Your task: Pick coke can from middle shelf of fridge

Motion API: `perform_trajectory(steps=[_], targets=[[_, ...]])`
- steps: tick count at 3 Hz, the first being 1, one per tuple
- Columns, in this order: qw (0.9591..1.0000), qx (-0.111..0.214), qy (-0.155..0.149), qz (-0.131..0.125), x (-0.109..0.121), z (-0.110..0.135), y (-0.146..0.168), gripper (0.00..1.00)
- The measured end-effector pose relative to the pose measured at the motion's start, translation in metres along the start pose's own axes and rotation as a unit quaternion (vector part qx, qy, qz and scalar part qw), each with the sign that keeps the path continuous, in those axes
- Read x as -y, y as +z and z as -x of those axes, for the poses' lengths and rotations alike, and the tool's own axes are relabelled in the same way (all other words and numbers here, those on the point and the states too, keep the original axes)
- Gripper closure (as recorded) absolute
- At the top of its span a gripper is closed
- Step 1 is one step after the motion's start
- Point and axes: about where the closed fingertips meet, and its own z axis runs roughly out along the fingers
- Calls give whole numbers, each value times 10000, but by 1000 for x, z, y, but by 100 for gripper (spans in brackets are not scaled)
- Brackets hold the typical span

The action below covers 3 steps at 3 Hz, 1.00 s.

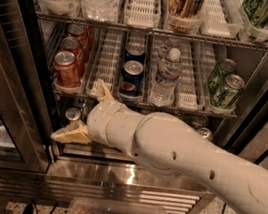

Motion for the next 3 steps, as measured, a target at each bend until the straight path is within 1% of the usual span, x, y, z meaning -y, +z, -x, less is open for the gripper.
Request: perform_trajectory(steps=[1, 2, 3], targets=[[9997, 196, 100, -85, -9, 13, 14, 0], [9997, 197, 101, -86, -9, 13, 14, 0], [9987, 335, 188, -345, -8, 15, 22, 0]])
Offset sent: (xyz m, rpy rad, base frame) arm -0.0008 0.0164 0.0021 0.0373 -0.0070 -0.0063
